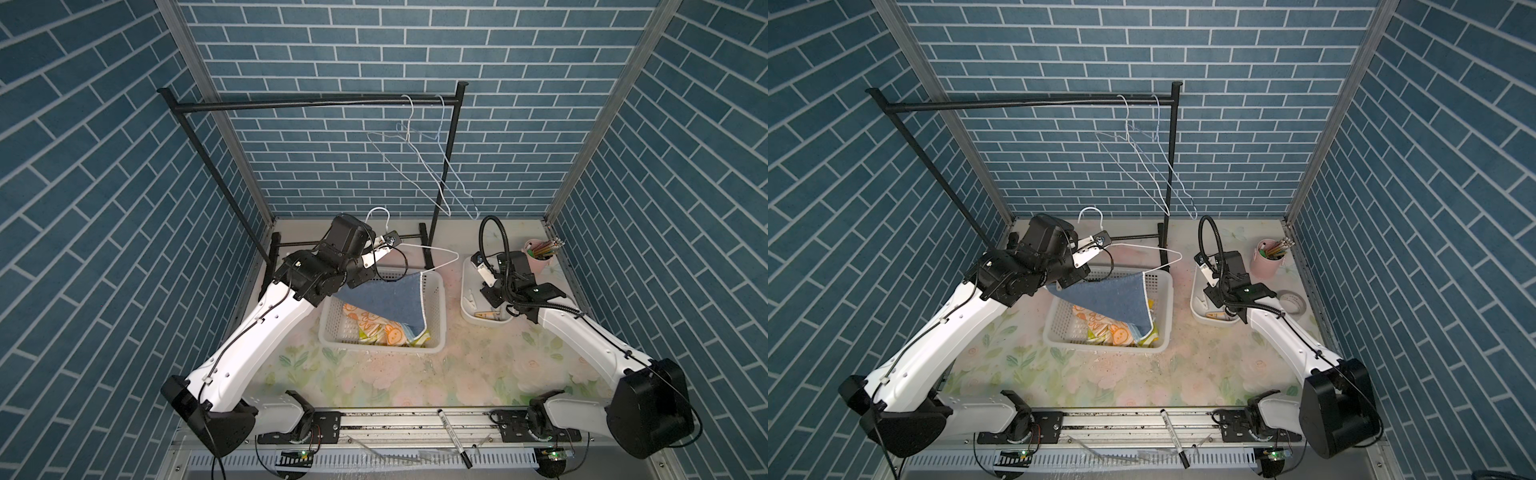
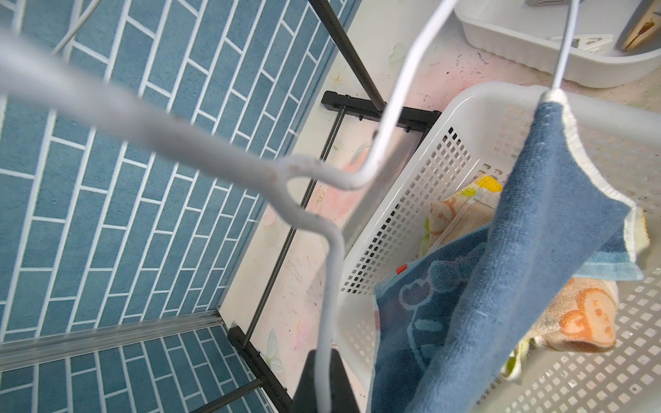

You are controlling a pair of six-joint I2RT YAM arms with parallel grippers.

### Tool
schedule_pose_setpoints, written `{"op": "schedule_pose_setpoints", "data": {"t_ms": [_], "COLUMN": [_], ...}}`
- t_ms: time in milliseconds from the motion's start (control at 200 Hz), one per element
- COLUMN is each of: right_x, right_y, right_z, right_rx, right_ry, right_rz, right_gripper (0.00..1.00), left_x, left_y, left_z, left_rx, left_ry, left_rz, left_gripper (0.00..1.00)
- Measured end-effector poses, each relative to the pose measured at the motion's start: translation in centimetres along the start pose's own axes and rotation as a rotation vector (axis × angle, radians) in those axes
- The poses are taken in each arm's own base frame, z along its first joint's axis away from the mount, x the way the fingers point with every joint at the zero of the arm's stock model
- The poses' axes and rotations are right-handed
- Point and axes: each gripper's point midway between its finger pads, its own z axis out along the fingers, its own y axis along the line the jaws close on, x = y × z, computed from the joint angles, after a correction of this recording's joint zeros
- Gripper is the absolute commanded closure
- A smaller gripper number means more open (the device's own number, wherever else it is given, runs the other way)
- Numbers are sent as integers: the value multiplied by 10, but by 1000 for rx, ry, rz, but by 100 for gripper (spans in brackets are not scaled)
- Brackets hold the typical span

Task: Remove the clothespins securing towels to the hanger
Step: Place the clothespin in the storage box, then adjust the hanger.

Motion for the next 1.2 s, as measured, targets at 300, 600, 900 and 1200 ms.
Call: {"op": "schedule_pose_setpoints", "data": {"t_ms": [300,600,900,1200], "right_x": [0,-12,-57,-102], "right_y": [-16,-25,-43,1], "right_z": [7,-12,-90,-187], "right_rx": [43,68,56,-284], "right_ry": [-8,-57,-230,-464], "right_rz": [99,114,164,118], "right_gripper": [32,26,23,23], "left_x": [2,0,-10,-33], "left_y": [-3,-6,-6,-20], "left_z": [2,2,2,3], "left_rx": [11,27,28,12], "left_ry": [4,-9,-50,-89], "left_rz": [3,14,71,305], "left_gripper": [100,100,100,100]}}
